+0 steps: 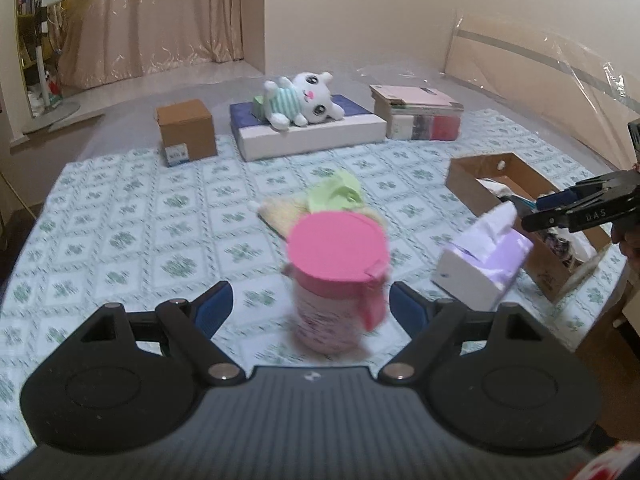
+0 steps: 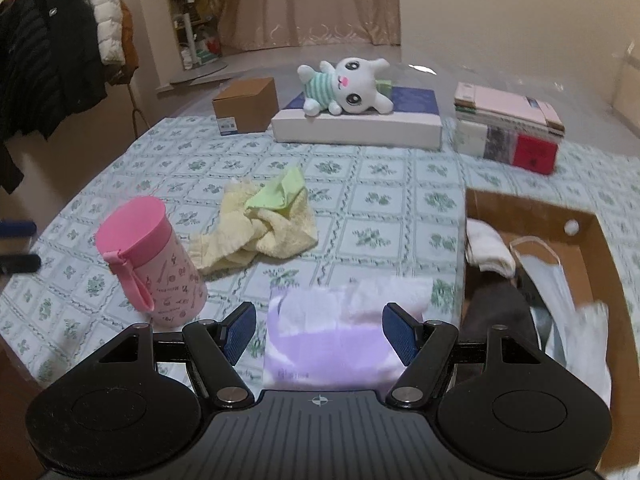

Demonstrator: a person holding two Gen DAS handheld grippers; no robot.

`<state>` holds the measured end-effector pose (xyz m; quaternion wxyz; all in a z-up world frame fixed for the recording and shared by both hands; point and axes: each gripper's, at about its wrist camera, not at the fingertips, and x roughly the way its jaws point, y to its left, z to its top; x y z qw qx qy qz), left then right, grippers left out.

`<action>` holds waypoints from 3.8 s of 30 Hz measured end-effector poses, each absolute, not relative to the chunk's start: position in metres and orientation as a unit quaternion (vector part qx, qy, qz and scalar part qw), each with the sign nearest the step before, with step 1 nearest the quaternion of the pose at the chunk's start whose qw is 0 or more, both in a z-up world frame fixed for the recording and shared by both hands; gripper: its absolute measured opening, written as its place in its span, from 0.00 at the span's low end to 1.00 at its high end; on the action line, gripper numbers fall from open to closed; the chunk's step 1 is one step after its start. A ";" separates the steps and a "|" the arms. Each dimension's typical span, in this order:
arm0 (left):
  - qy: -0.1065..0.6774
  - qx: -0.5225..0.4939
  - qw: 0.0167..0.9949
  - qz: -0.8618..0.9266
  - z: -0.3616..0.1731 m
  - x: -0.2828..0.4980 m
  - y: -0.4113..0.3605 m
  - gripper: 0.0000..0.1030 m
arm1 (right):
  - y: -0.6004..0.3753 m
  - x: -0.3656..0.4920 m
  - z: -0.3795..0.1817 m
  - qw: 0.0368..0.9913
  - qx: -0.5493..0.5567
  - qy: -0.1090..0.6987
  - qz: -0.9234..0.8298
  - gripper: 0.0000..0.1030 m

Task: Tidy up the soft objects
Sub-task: 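Move both tools back toward the yellow towel beside the pink cup, then grasp the green cloth with the right tool while the left tool grasps the yellow towel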

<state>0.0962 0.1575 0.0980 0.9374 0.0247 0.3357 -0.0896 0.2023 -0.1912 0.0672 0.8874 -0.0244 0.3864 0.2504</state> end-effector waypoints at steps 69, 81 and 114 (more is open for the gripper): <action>0.433 0.078 0.859 -0.261 -0.014 0.392 0.175 0.81 | -0.088 0.391 0.018 0.868 -0.241 0.332 0.282 0.00; 0.483 0.090 0.809 -0.323 -0.043 0.421 0.123 0.81 | -0.132 0.402 -0.002 0.859 -0.196 0.397 0.257 0.00; 0.504 0.241 0.759 -0.333 -0.053 0.428 0.088 0.15 | -0.124 0.428 -0.034 0.821 -0.177 0.438 0.319 0.69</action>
